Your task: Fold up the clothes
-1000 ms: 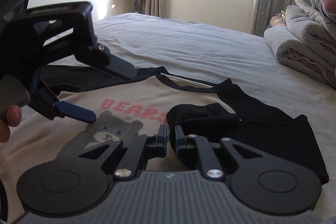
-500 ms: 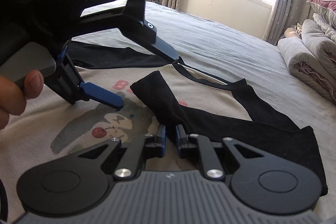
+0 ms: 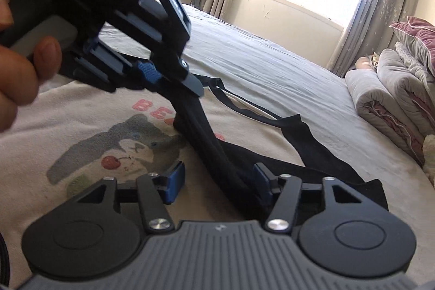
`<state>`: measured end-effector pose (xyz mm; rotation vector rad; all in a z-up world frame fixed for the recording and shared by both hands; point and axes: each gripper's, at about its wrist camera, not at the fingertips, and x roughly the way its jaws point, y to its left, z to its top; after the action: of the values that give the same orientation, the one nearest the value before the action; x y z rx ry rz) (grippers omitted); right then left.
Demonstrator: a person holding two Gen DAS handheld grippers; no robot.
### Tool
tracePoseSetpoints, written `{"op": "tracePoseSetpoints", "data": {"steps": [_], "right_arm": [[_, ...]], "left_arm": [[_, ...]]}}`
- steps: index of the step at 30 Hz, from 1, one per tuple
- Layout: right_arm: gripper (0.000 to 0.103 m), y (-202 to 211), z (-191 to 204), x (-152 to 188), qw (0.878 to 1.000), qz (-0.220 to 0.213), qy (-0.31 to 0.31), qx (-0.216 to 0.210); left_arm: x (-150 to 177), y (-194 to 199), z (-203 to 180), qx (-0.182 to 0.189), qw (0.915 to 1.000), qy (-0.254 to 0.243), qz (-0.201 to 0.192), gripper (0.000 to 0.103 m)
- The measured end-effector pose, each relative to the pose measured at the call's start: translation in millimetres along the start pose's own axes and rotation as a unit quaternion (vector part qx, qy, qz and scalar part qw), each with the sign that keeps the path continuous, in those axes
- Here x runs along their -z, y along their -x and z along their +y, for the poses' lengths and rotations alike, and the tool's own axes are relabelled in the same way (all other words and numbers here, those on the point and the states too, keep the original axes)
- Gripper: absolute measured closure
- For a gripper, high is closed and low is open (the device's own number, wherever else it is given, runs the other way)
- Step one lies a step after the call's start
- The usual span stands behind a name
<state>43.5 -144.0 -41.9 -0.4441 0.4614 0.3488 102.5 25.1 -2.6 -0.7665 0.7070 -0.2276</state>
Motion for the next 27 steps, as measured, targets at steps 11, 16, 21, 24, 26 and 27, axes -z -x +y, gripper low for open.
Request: {"op": "tracePoseSetpoints", "data": {"steps": [11,16,21,24,26,27], "right_arm": [[0.036,-15,-45,15,0.997,0.02,-0.018,0.077],[0.035,-22,-69,22,0.993,0.036,-0.036,0.104],[0.034,-22,-88,29,0.99,0.048,-0.064,0.118],[0.034,-23,-92,31,0.989,0.054,-0.063,0.126],[0.034,-25,-95,32,0.988,0.057,-0.063,0.127],[0.034,-25,-97,33,0.988,0.058,-0.064,0.126]], "left_arm": [[-1,56,-9,-0.04,0.9861,-0.12,-0.108,0.093],[7,71,8,-0.077,0.9745,-0.159,-0.138,0.093],[10,76,33,-0.112,0.9703,-0.162,-0.14,0.093],[14,81,46,-0.128,0.9698,-0.156,-0.138,0.093],[16,81,51,-0.134,0.9704,-0.156,-0.127,0.093],[18,81,53,-0.137,0.9707,-0.156,-0.12,0.093]]}}
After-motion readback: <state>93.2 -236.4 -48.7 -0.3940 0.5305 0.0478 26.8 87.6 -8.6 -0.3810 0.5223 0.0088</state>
